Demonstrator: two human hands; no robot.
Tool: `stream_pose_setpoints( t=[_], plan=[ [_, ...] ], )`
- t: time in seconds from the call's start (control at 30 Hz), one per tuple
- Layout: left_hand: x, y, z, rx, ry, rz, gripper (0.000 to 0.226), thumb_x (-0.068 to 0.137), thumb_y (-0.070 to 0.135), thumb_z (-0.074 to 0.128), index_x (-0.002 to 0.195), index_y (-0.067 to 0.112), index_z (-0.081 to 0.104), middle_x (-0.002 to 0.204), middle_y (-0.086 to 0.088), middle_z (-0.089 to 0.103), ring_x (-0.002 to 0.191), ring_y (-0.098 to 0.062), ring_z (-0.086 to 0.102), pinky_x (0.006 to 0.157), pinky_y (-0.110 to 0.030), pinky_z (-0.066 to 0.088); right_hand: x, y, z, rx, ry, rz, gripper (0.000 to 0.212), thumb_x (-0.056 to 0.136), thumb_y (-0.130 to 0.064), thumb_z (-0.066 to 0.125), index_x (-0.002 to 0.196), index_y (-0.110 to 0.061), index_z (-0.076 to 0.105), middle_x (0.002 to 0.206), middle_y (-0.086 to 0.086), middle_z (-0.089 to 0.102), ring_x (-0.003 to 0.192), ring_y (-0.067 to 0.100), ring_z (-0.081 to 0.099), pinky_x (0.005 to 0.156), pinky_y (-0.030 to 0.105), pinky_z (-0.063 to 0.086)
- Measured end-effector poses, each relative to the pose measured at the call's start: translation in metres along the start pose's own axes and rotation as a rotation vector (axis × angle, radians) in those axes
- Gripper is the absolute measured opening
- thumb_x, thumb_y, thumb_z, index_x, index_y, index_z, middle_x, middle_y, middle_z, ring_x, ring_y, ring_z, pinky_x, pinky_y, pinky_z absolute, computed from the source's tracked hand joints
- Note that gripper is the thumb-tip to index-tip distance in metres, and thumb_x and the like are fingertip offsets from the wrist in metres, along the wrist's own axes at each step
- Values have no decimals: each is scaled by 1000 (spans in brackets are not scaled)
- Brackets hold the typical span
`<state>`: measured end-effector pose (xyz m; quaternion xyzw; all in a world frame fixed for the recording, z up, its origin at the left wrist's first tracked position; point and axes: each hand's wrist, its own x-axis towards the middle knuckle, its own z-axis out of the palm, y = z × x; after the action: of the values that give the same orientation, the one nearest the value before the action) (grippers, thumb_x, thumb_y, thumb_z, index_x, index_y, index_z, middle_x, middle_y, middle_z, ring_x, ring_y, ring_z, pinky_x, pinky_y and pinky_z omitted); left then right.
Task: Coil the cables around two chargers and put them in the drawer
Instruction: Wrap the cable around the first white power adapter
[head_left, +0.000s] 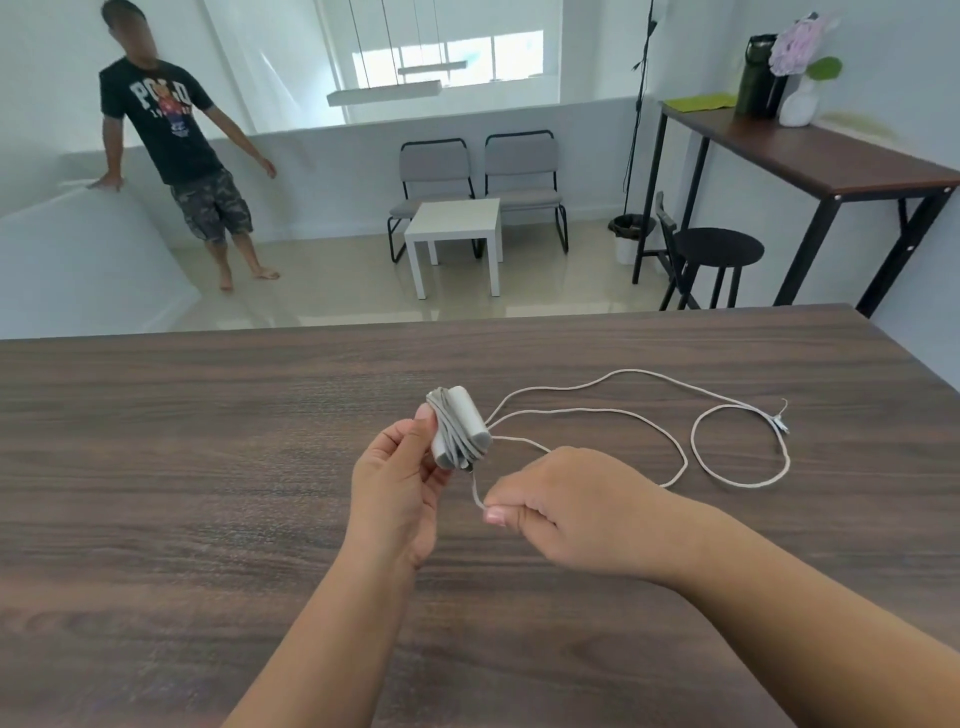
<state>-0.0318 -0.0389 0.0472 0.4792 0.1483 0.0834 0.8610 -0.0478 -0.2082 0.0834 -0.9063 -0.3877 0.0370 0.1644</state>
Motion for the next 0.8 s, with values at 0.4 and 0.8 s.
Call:
stream_pose_setpoints(
  t=[0.4, 0.8],
  plan=[
    [-4, -1, -4, 328, -116, 246, 25, 70, 29, 74, 83, 13, 61, 72, 3, 62, 67, -13, 54, 64, -28, 46, 9, 4, -38, -90, -32, -3, 23, 97, -37, 42, 93, -25, 62, 85, -4, 65, 80, 17, 54, 72, 33, 45],
    [-21, -7, -14, 752, -358, 518, 31, 69, 41, 77, 96, 32, 65, 93, 8, 70, 86, -12, 66, 78, -23, 51, 12, 32, -64, 190, 150, 29, 14, 92, -32, 59, 82, -30, 69, 69, -12, 66, 64, 3, 56, 61, 18, 42]
  ],
)
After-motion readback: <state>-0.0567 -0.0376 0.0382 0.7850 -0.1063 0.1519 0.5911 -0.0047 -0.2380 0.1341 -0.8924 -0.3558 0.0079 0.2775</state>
